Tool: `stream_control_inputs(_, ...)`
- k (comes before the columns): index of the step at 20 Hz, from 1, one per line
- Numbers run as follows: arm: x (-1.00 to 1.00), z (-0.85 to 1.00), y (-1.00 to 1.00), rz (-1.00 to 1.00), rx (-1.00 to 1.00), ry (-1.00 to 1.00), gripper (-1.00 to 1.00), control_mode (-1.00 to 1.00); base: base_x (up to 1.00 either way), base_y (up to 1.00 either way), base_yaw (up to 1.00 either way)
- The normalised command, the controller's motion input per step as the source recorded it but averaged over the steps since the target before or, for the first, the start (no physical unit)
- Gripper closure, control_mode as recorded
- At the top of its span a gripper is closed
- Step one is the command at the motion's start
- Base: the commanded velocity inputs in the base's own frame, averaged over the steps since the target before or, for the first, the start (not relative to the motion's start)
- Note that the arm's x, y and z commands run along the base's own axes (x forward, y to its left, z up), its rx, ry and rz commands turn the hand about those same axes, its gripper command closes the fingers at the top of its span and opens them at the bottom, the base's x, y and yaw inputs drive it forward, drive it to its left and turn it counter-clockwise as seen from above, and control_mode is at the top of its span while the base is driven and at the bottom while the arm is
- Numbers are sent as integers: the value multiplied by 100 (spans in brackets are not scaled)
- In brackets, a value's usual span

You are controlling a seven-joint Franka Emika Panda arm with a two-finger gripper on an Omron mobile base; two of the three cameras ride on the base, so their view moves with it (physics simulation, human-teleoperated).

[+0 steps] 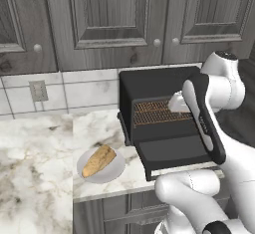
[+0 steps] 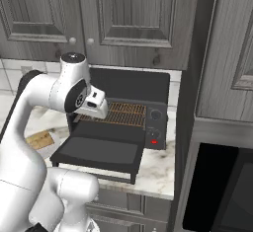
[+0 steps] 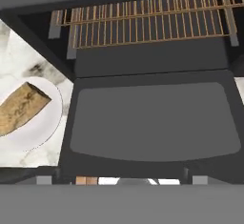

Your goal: Pull the toaster oven rack outwards. Pick up the baguette from the plate and place it on the toaster oven rack. Close the toaster oven door fully and set the temperature to the lowest setting.

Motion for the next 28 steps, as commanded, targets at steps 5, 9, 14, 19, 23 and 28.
stream_control_inputs(5,-35,-34,-15,-20,44,-29,-100,-100,0,0,0)
stream_control_inputs(9,-1,-39,0,-26,54,-36,-100,-100,0,0,0)
stream_control_inputs(14,31,-11,19,-29,54,-21,-100,-100,0,0,0)
stream_control_inputs(19,33,24,10,-11,23,19,-100,-100,0,0,0)
stream_control_inputs(23,4,-20,1,0,-1,2,-100,-100,0,0,0)
stream_control_inputs(28,0,-42,-6,0,0,-4,-100,-100,0,0,0)
